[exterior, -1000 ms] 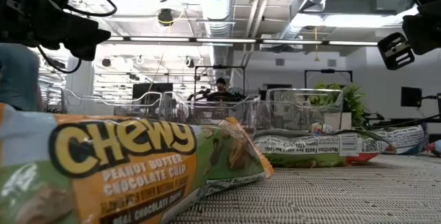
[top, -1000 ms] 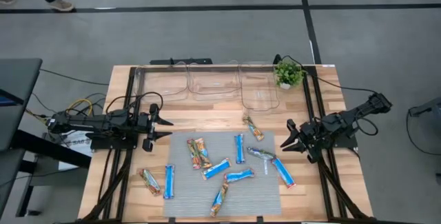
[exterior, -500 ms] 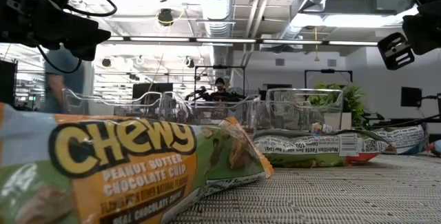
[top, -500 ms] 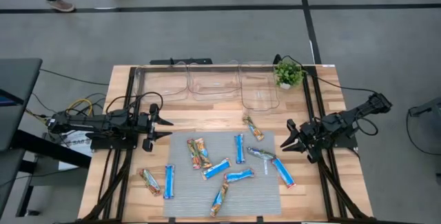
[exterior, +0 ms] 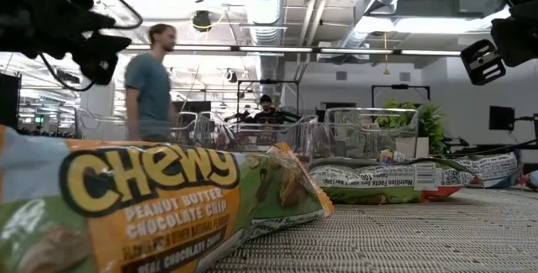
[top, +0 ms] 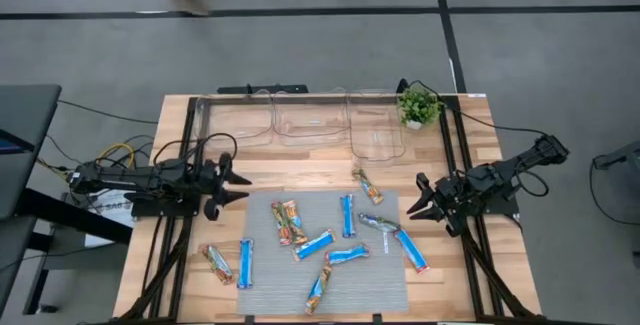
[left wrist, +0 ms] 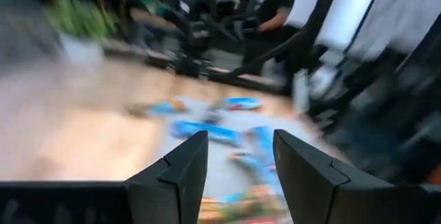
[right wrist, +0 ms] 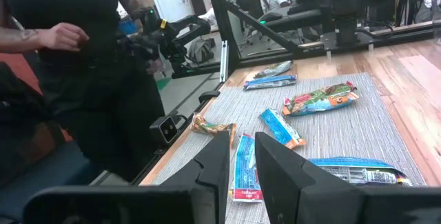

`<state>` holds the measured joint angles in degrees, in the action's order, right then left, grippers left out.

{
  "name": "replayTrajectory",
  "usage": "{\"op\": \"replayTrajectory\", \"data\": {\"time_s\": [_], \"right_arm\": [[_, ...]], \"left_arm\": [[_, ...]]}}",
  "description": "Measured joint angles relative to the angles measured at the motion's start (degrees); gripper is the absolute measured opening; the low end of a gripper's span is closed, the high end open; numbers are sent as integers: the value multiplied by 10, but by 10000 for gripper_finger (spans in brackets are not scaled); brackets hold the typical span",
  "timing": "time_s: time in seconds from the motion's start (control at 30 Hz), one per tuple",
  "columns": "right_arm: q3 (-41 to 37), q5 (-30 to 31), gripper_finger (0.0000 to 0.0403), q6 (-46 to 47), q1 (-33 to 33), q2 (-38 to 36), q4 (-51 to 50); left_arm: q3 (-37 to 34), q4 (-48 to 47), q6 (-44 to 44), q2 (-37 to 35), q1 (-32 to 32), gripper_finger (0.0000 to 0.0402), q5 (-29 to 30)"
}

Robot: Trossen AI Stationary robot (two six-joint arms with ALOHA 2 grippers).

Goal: Pick and place Granola Bars by type
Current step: Put the red granola bar into the middle transparent bin

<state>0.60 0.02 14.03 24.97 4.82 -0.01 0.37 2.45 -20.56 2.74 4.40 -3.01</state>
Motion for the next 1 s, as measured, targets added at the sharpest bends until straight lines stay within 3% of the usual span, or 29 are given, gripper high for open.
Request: {"op": "replayTrajectory", "data": {"time_s": [0.17, 0.37, 0.6, 0.8, 1.0], "right_arm": [[0, 0, 62, 0, 0, 0, 0], [0, 0, 62, 0, 0, 0, 0], [0, 0, 62, 0, 0, 0, 0], [0, 0, 62, 0, 0, 0, 0], [0, 0, 62, 0, 0, 0, 0]], "left_arm": [[0, 3, -307, 0, 0, 158, -14], [0, 0, -498, 0, 0, 158, 4], [7, -15, -540, 1, 0, 158, -13], [80, -146, -507, 54, 0, 158, -8], [181, -272, -506, 159, 3, 158, -6]]}}
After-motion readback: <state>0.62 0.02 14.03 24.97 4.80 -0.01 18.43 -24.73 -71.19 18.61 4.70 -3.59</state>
